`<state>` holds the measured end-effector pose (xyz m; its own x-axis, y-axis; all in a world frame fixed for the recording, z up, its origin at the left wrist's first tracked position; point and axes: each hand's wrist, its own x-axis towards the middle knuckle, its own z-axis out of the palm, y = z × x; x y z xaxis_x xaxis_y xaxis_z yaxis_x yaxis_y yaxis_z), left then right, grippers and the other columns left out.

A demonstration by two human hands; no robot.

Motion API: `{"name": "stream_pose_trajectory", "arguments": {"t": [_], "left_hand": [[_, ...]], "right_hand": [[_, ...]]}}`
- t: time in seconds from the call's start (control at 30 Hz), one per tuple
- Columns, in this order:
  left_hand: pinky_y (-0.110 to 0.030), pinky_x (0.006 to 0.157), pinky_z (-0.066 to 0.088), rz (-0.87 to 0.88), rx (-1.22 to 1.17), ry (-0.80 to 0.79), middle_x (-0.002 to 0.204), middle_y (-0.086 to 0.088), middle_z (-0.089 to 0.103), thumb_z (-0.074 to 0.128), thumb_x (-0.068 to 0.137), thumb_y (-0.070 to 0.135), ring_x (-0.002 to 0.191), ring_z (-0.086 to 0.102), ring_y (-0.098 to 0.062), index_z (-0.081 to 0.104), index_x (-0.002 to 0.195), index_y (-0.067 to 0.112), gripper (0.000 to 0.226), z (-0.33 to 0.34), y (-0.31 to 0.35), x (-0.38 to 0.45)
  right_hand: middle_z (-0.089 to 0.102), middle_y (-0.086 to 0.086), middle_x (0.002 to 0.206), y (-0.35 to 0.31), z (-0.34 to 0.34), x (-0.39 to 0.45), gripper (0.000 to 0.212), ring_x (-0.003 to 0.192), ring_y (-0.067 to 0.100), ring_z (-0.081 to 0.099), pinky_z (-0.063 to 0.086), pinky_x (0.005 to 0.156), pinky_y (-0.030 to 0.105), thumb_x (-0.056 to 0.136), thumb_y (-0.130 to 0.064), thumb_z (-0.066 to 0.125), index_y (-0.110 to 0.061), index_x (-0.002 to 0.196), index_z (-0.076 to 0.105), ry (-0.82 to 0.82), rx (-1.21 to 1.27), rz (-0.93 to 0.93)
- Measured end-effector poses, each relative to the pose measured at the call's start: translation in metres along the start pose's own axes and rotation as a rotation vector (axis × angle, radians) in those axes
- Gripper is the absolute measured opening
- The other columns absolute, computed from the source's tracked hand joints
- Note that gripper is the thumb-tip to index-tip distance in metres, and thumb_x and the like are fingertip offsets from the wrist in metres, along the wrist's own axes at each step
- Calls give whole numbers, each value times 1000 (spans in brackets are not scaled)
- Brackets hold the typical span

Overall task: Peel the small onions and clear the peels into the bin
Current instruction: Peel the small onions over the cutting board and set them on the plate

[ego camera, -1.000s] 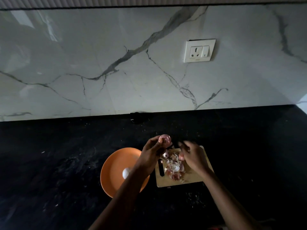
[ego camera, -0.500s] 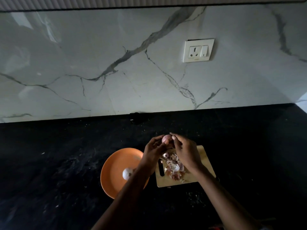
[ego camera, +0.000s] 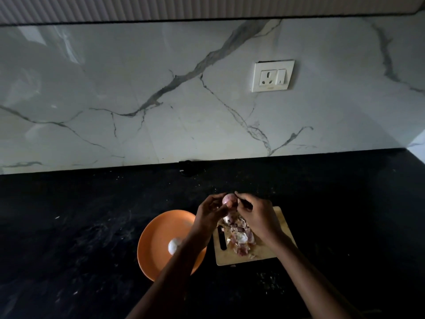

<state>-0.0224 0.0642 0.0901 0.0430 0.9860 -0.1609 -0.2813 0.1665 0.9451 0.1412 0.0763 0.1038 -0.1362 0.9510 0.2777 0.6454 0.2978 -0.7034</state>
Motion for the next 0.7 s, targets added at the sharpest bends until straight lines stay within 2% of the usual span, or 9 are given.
{"name": "stream_pose_trajectory", "arguments": {"t": [0.07,0.23,0.27,0.37,0.47,0.53,0.6,0.63,0.7], "left_hand": [[-46,97,53,18,12,14,117,-21,69,68,91,6,112,66,-37,60,123,-2,34,3,-1,1],[-43,97,54,30,-14,27,119,-19,69,66,91,4,115,65,-35,59,124,-3,34,9,-3,1],[-43,98,53,23,-36,21,120,-19,69,66,91,5,116,64,-36,58,125,-4,35,9,-2,1],[-44,98,53,15,-100,-14,121,-20,68,71,89,15,115,65,-34,58,126,-3,43,8,-2,-1],[-42,99,53,4,-151,-30,123,-22,66,68,90,19,112,65,-31,56,128,-3,45,8,2,0],[-39,98,54,-17,-209,-35,125,-21,65,60,92,17,113,65,-29,56,129,-3,43,8,2,1],[-34,92,56,-41,-265,-25,126,-22,65,54,96,12,112,65,-29,56,129,-2,35,7,1,3],[-32,90,56,-52,-281,-15,126,-24,63,52,98,8,111,65,-30,55,129,-3,33,5,0,4],[-32,87,57,-78,-304,-8,128,-29,61,49,100,6,114,63,-36,53,131,-5,33,2,-4,5]], "right_hand": [[76,4,105,-1,4,-1,29,89,3,68,45,71,0,92,-13,71,-9,120,71,35,-16,5],[77,4,101,-2,8,-2,27,88,11,73,59,71,20,91,-13,73,-8,117,71,84,-39,14],[77,4,101,-1,9,-2,27,88,12,73,59,71,21,90,-13,73,-8,117,71,93,-42,26],[76,2,104,1,8,-1,27,91,8,71,54,74,12,91,-11,71,-11,118,71,114,-17,91],[75,-5,98,1,3,2,22,81,-3,67,51,69,6,92,-11,69,-13,114,72,100,59,127],[72,-8,98,5,1,3,20,75,0,68,55,65,14,95,-17,66,-16,115,71,86,107,215],[73,-3,103,14,-2,5,25,77,12,72,57,65,24,97,-24,65,-15,120,69,31,92,299],[74,-1,105,18,-3,4,29,80,15,72,56,66,22,97,-26,65,-14,123,68,-21,71,327],[72,-4,106,23,-7,1,33,84,9,69,47,63,7,96,-27,66,-15,126,66,-147,19,345]]}}
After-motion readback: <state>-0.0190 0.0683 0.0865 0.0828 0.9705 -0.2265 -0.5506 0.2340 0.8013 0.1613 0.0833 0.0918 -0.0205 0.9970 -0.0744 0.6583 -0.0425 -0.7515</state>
